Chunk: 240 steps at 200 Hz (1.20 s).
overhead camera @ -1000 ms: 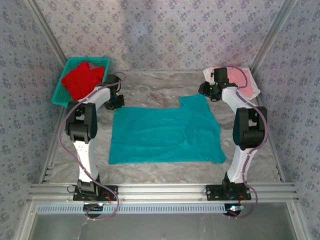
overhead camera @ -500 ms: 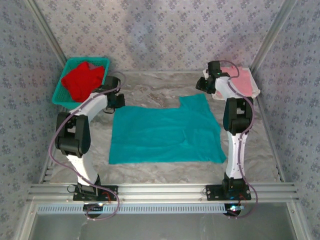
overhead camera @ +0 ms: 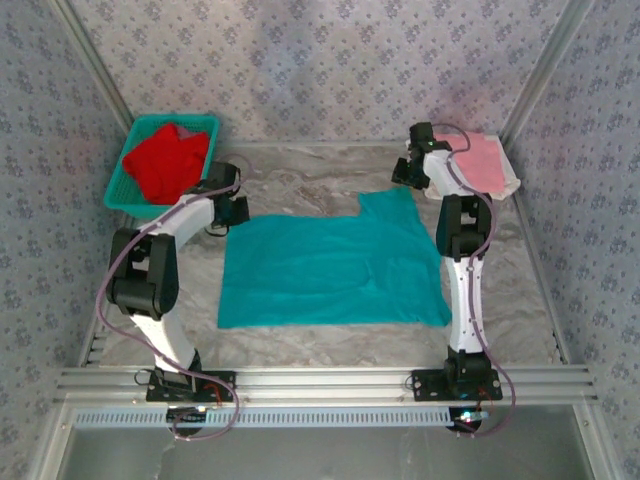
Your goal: Fold and stack the t-shirts
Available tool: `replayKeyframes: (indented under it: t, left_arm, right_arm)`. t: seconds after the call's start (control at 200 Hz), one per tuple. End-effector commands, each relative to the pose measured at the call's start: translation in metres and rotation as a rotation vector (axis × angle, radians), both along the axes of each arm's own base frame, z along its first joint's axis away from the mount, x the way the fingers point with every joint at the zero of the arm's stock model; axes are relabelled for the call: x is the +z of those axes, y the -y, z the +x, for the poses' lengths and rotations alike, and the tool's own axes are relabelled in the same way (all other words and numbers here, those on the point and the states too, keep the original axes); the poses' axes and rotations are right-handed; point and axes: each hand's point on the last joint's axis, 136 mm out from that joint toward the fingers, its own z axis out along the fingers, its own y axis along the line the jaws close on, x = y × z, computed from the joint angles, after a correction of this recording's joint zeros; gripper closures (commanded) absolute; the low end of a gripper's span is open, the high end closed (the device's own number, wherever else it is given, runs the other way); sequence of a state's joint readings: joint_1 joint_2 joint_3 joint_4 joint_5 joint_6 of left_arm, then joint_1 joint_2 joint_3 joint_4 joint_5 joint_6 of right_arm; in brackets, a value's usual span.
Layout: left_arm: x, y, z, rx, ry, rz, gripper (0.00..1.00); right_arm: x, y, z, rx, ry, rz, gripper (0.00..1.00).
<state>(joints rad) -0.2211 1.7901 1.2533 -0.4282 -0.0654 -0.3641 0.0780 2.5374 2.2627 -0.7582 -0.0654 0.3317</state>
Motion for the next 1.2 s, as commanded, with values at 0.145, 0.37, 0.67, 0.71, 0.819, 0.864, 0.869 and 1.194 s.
replayKeyframes:
  t: [0.145, 0.37, 0.67, 0.71, 0.819, 0.864, 0.869, 1.194]
  left_arm:
    - [0.013, 0.006, 0.003, 0.001, 0.043, -0.023, 1.0]
    - [0.018, 0.005, 0.006, 0.01, 0.059, -0.032, 1.0]
    - [0.011, -0.009, 0.006, 0.043, 0.047, -0.04, 1.0]
    - [0.011, -0.012, 0.008, 0.052, 0.054, -0.043, 1.0]
    - [0.013, -0.019, 0.014, 0.067, 0.065, -0.066, 1.0]
    - [0.018, -0.02, 0.019, 0.068, 0.079, -0.071, 1.0]
    - [0.018, -0.021, 0.019, 0.069, 0.081, -0.069, 1.0]
    - [0.031, -0.04, 0.04, 0.088, 0.118, -0.087, 1.0]
  right_arm:
    - [-0.017, 0.0, -0.011, 0.001, -0.067, -0.027, 0.63]
    - [-0.012, -0.006, -0.02, 0.008, -0.07, -0.024, 0.81]
    - [0.033, -0.016, -0.026, 0.017, 0.022, 0.02, 1.0]
    - [0.039, -0.016, -0.026, 0.018, 0.04, 0.027, 1.0]
    - [0.063, -0.018, -0.022, 0.025, 0.108, 0.055, 1.0]
    - [0.074, -0.018, -0.02, 0.029, 0.139, 0.062, 1.0]
    - [0.075, -0.019, -0.019, 0.03, 0.142, 0.064, 1.0]
    - [0.114, -0.014, -0.012, 0.042, 0.251, 0.062, 1.0]
